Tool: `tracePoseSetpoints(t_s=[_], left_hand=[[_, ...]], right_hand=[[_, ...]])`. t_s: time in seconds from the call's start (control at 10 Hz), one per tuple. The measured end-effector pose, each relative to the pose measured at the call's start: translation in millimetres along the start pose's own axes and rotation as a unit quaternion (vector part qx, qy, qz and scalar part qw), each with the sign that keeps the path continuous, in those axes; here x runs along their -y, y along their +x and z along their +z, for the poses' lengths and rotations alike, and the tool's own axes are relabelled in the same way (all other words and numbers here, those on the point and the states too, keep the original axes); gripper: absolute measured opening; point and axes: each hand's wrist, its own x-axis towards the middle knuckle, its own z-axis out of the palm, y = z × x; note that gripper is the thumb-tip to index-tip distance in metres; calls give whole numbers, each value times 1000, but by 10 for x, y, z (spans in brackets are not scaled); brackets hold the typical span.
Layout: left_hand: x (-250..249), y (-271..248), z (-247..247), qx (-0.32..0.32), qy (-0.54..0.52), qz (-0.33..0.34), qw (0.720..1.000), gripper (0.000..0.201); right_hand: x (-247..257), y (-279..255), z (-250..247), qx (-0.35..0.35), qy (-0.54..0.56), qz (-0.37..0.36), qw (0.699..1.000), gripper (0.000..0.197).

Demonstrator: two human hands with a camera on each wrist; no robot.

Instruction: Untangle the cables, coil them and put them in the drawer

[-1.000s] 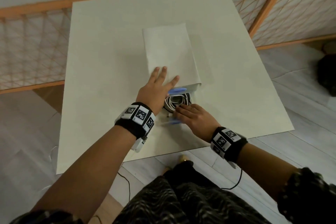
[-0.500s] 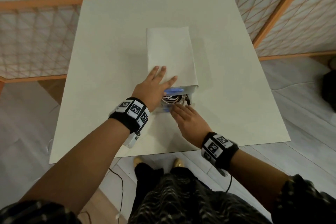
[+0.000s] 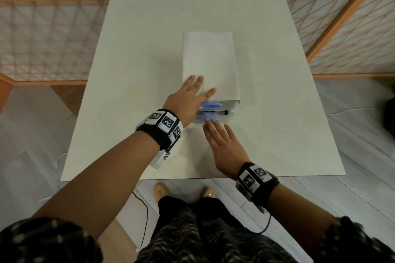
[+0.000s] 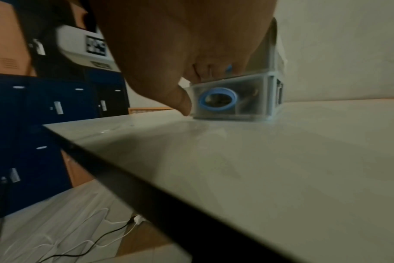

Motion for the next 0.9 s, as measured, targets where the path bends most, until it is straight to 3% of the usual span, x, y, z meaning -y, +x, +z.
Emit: tracePoseSetpoints(t_s=[0.2, 0.5, 0.8, 0.9], left_hand=[[11, 28, 29, 2, 2, 7, 1000, 67], [43, 64, 0, 7, -1, 0, 1000, 65], [77, 47, -48, 19, -16, 7, 1000, 70], [62, -26, -103, 13, -70, 9, 997, 69]], right_hand=[[-15, 140, 9, 116, 80, 51, 989, 61], [70, 391, -9, 106, 116, 111, 981, 66], [42, 340, -85, 96, 146, 89, 981, 62], [-11, 134, -99, 17, 151, 66, 986, 56]])
